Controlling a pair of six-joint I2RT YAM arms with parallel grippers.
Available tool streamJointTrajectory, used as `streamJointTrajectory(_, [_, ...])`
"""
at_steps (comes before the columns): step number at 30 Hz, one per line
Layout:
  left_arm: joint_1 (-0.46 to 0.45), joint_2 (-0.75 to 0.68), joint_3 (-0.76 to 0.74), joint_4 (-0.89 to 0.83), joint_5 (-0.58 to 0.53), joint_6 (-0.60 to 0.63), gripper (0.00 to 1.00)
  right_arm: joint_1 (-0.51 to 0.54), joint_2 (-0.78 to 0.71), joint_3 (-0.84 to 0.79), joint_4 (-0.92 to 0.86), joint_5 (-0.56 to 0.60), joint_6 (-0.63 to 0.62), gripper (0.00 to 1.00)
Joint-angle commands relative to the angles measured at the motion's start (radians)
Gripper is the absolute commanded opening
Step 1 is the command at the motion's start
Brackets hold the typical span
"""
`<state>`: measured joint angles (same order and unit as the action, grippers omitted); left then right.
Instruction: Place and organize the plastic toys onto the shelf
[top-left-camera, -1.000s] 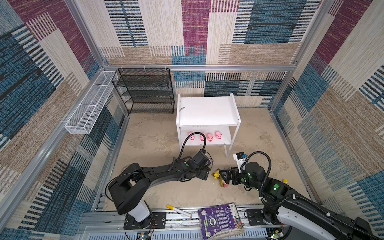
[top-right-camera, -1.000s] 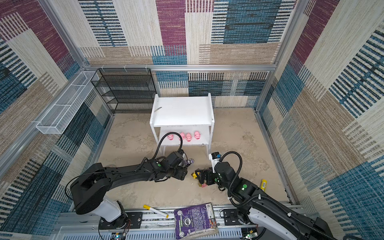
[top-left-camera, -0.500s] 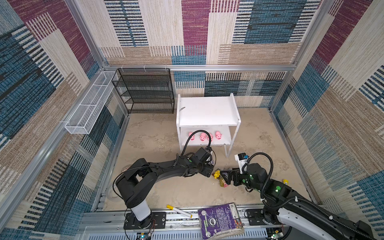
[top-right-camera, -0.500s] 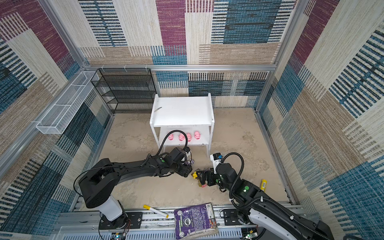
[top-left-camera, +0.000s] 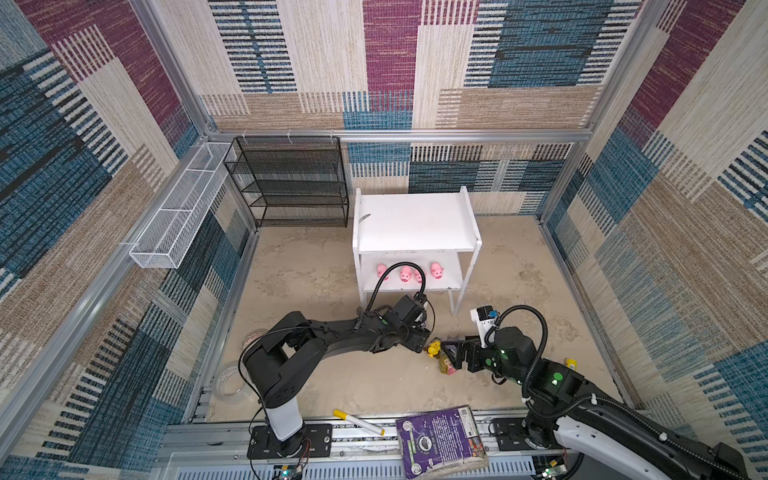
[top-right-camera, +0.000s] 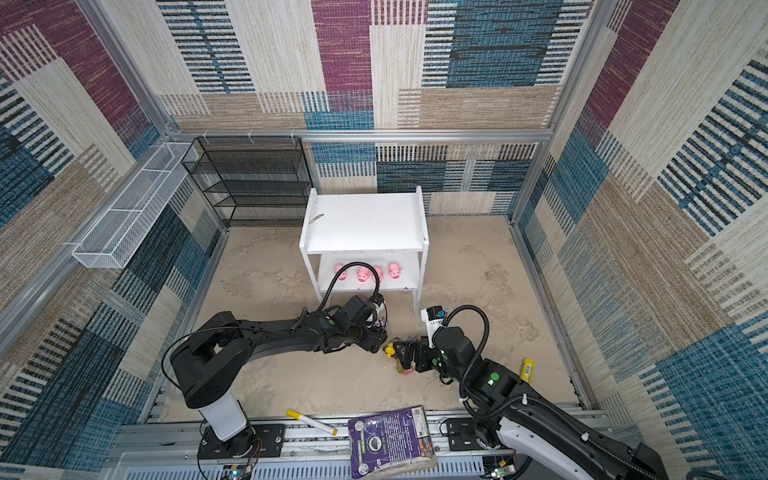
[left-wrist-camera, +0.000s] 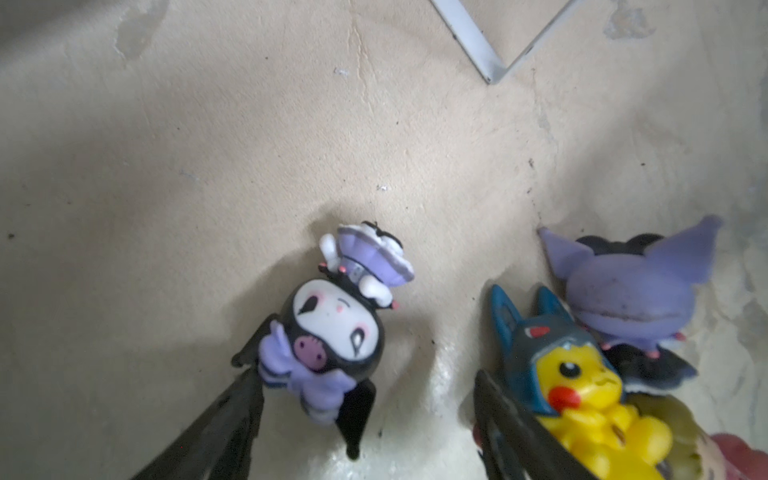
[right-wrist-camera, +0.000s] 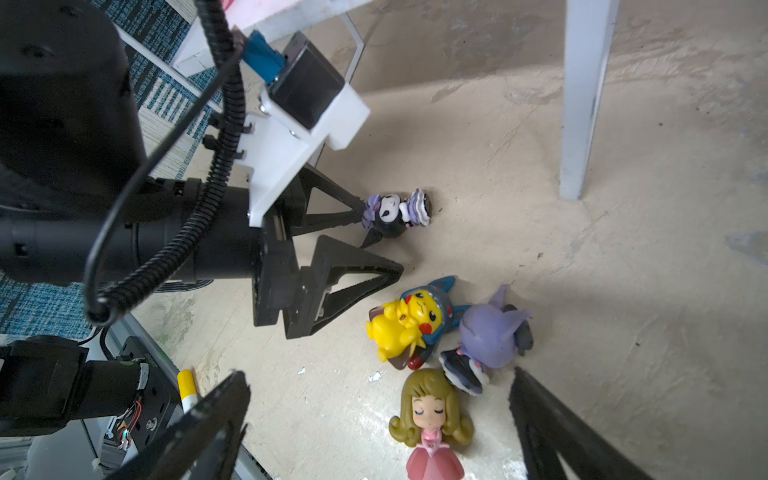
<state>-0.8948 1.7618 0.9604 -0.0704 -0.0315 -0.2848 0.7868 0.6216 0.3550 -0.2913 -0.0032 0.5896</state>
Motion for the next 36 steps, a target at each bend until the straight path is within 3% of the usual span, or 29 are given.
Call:
streamJointTrajectory(1, [0.001,0.005,-0.013,0.076,-0.009,0.036,0.8,0.002,-0.005,-0.004,0.014,0.008,0.005,0.99])
streamJointTrajectory(10, [-0.001,-0.006,-0.079,0.175,-0.044,0.036,0.8,0.002,-0.002,-0.014,0.032,0.004,-0.001,0.99])
streamJointTrajectory(21, [-0.001,0.011,-0.099,0.256,0.003,0.087,0.79,0.002,0.009,-0.022,0.051,0.003,-0.01,0.99])
streamJointTrajectory(30, [-0.002,0.019,-0.116,0.279,0.023,0.07,0.61,0.002,0.027,-0.022,0.064,0.006,-0.021,0.99])
streamJointTrajectory(36, [-0.004,0.003,-0.141,0.285,0.021,0.06,0.55,0.002,0.035,-0.027,0.072,0.005,-0.024,0.99])
